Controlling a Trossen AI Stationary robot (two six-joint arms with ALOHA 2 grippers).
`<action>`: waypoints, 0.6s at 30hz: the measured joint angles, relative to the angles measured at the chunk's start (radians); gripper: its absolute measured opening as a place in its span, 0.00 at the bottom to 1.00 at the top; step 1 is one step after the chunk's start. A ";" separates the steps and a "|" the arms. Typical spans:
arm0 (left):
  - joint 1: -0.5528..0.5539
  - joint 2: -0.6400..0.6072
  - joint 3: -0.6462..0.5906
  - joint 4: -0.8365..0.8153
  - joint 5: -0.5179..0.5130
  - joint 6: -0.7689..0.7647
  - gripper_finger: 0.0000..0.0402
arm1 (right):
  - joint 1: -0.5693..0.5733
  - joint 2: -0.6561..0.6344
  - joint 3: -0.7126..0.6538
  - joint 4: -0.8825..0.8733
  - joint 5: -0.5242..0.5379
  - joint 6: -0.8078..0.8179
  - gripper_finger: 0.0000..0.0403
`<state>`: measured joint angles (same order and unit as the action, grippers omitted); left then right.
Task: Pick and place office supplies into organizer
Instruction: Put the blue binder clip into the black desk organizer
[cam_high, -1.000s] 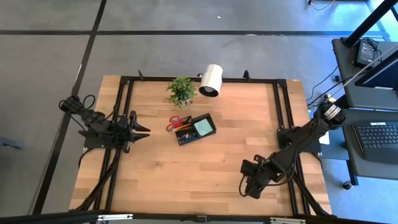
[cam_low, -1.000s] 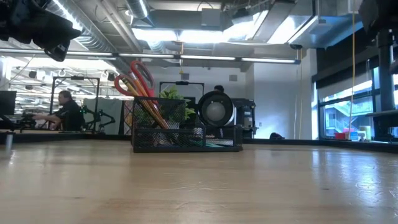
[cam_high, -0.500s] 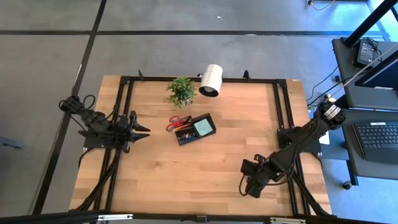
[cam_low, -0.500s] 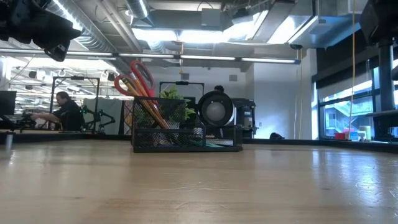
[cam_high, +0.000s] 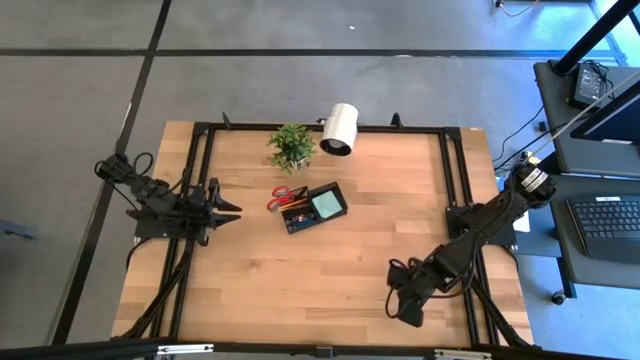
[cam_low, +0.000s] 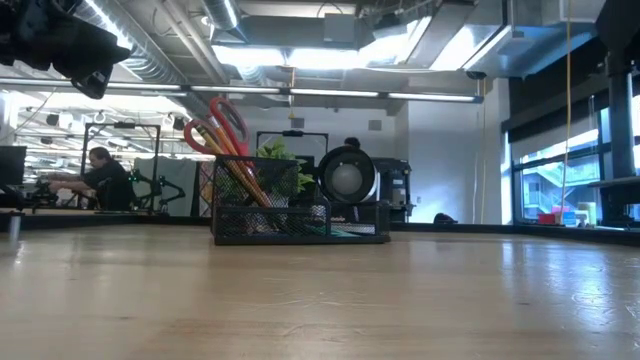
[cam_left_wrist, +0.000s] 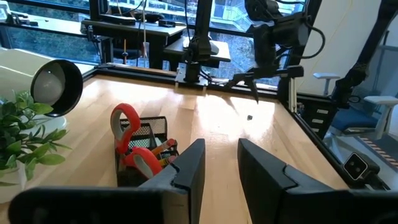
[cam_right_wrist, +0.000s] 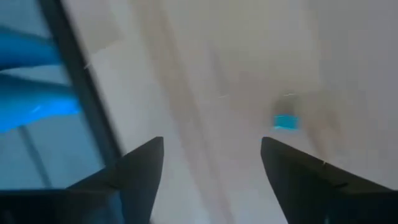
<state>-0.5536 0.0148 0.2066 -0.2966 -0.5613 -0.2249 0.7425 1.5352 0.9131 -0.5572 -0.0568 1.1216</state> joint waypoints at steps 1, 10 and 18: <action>0.000 0.000 0.000 0.000 0.000 0.000 0.22 | 0.001 0.000 0.000 0.018 -0.018 0.000 0.68; 0.000 0.000 0.000 0.000 0.000 0.000 0.22 | 0.001 0.000 0.002 0.021 -0.019 -0.009 0.69; 0.000 0.000 0.000 0.000 -0.031 0.000 0.22 | 0.000 0.000 0.002 -0.063 0.085 -0.007 0.69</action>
<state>-0.5537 0.0147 0.2066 -0.2966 -0.5922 -0.2253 0.7425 1.5352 0.9146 -0.6198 0.0287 1.1148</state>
